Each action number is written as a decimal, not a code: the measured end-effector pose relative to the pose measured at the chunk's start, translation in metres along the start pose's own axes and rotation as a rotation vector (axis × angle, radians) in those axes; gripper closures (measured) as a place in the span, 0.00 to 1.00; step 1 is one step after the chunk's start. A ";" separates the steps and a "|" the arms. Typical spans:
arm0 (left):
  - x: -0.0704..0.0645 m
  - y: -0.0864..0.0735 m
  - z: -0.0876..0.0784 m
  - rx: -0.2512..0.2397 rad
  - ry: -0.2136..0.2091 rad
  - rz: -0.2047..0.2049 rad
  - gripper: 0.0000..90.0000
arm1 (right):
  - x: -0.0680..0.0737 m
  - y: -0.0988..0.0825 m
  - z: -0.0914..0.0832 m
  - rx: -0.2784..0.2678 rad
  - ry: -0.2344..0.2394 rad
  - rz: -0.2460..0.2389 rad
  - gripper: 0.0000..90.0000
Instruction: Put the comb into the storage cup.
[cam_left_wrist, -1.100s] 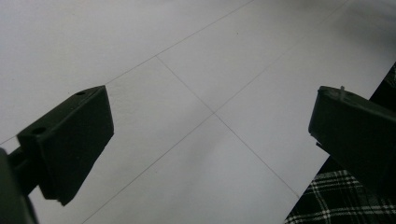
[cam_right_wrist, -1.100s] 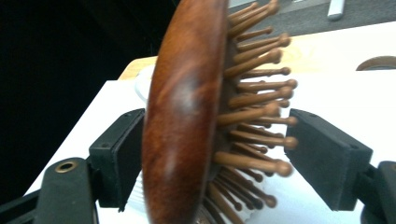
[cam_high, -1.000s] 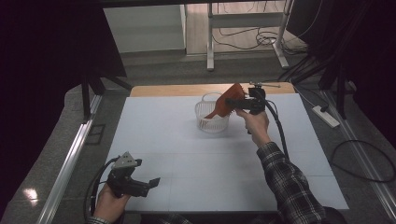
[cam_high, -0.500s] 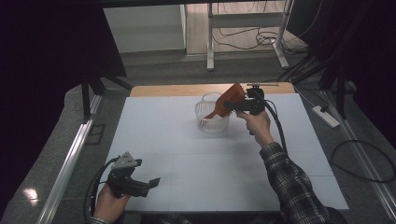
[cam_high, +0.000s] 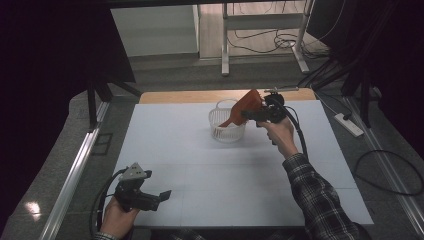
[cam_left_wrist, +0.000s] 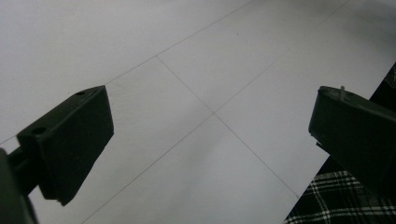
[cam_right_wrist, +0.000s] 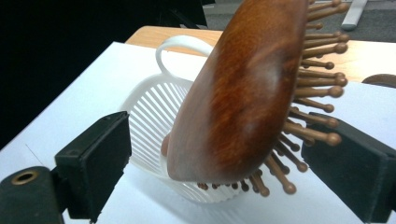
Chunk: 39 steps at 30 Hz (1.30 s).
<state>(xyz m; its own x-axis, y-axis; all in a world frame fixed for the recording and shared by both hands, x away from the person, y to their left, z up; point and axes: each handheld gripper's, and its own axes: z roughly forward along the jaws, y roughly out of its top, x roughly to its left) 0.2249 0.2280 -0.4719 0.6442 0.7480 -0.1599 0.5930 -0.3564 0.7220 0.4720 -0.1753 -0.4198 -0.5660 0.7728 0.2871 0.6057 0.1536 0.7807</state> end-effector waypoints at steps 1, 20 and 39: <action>0.000 0.000 0.000 0.000 0.000 0.000 0.01 | 0.000 0.000 -0.001 0.007 -0.003 -0.009 0.09; 0.000 0.000 0.000 0.001 0.002 0.001 0.01 | 0.009 -0.005 -0.007 0.103 -0.073 -0.187 0.00; -0.001 0.000 0.001 0.002 0.004 0.003 0.01 | 0.015 -0.015 -0.018 0.140 -0.078 -0.253 0.00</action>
<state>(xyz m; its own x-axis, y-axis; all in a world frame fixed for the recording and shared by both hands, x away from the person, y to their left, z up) 0.2248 0.2271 -0.4720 0.6439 0.7493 -0.1548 0.5922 -0.3601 0.7208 0.4441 -0.1774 -0.4173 -0.6674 0.7433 0.0451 0.5252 0.4269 0.7361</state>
